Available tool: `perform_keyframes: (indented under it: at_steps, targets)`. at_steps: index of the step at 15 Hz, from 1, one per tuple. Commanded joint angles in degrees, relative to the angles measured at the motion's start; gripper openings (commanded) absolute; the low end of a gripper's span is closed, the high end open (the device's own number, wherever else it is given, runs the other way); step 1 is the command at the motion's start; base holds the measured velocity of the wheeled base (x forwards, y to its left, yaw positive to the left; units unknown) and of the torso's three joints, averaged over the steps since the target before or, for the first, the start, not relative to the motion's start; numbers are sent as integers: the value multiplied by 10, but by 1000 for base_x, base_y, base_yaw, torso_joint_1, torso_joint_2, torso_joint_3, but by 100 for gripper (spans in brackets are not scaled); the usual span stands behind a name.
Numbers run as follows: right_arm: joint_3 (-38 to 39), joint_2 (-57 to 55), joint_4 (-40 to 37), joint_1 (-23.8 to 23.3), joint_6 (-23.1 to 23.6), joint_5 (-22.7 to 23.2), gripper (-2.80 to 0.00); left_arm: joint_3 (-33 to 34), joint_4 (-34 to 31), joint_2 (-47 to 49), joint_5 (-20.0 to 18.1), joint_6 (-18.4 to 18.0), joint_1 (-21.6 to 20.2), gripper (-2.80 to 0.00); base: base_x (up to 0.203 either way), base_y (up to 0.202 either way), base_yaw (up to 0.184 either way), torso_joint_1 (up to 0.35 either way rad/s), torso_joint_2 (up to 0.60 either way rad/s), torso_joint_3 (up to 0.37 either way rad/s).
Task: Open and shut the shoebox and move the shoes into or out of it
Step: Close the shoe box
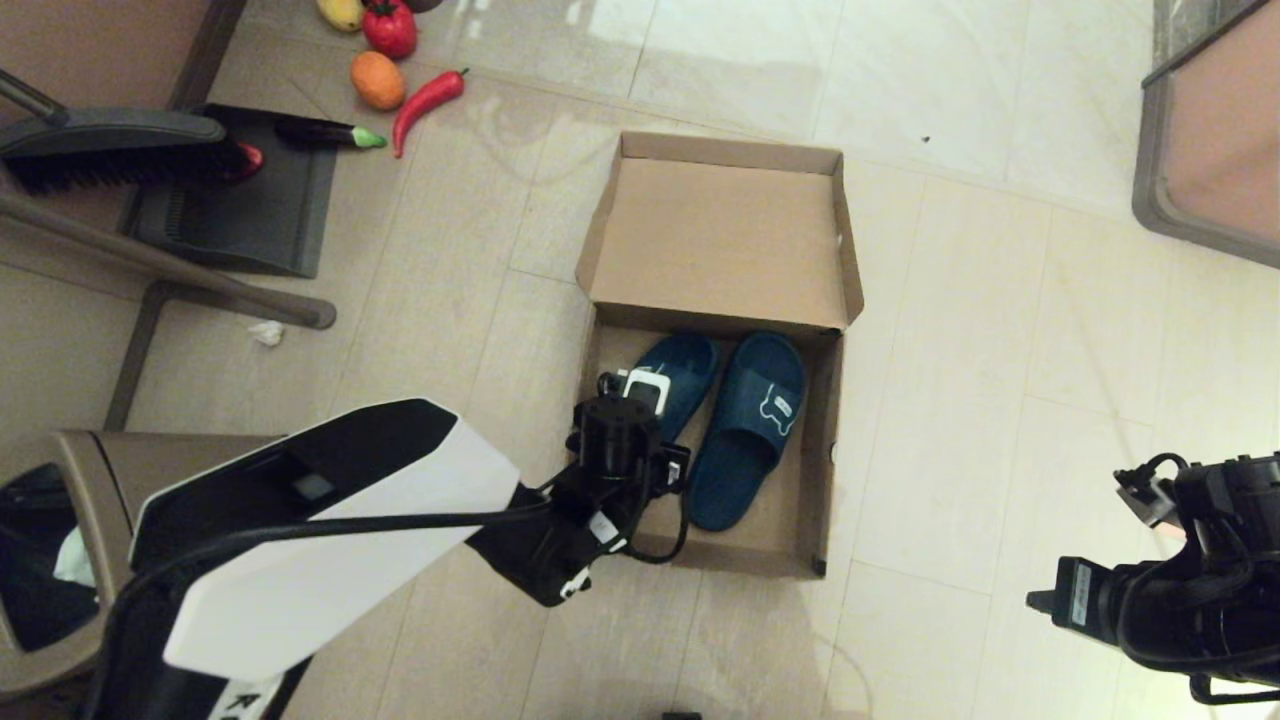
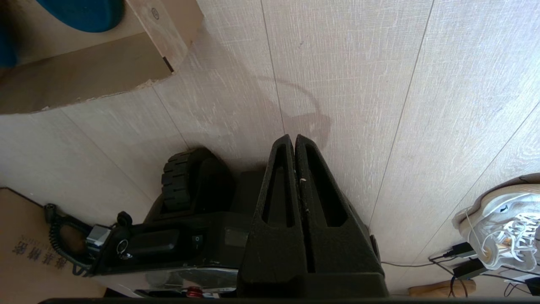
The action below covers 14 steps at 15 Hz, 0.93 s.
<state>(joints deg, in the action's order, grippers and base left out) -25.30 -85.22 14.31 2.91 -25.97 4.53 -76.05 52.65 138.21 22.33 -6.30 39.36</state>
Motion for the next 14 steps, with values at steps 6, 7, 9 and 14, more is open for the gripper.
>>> perform_keyframes:
  at_steps: [6, 7, 9, 14]
  targets:
    - [-5, 3, 1, 1, 0, 1, -280, -9, -37, -16, 3, 0, 3, 0, 0, 0, 0, 0, 0, 0]
    - [-7, 3, 1, 1, 0, 1, -280, 3, -38, -31, 3, 0, 4, 0, 0, 0, 0, 0, 0, 0]
    - [-23, 3, 0, 0, -4, 5, -280, 37, -39, -82, 2, 0, 4, 0, 0, 0, 0, 0, 0, 0]
    - [-110, -55, 1, 0, -9, 37, -280, 93, -77, -208, -8, 1, -35, -280, 0, 0, 0, 0, 0, 0]
